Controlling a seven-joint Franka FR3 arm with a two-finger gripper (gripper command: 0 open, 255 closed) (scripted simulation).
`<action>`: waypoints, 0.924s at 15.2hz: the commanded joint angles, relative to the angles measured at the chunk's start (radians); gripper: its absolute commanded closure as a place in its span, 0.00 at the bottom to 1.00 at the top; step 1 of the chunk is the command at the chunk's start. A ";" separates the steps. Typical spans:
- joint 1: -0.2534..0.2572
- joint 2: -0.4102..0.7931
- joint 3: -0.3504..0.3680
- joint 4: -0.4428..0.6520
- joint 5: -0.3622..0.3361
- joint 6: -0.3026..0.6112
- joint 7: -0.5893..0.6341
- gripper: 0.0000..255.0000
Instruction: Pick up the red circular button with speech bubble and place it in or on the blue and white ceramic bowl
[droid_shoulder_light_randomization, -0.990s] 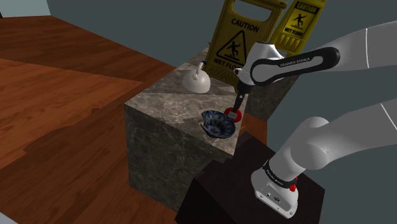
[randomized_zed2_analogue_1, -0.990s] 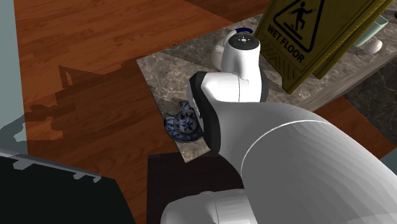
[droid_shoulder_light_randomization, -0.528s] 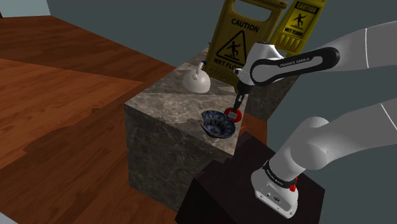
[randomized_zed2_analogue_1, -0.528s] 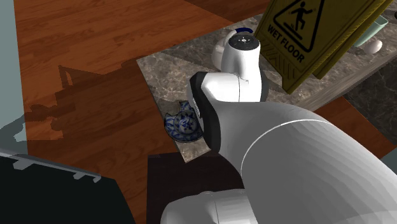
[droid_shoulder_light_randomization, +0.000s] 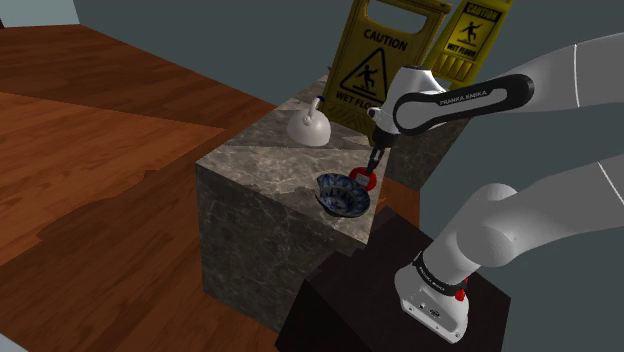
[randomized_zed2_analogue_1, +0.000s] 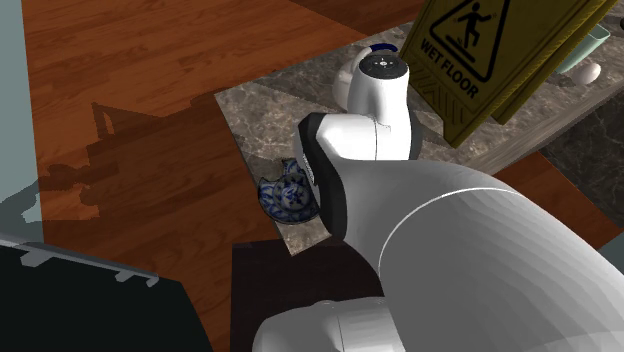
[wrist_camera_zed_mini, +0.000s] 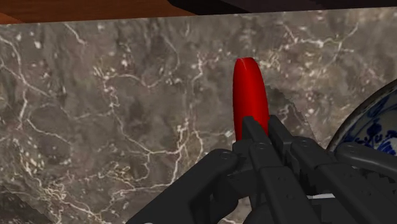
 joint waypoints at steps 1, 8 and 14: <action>0.000 -0.011 0.003 0.007 0.001 -0.018 0.000 1.00; 0.000 -0.073 0.022 0.064 0.012 -0.137 -0.001 1.00; 0.002 -0.112 0.037 0.121 0.022 -0.232 -0.003 1.00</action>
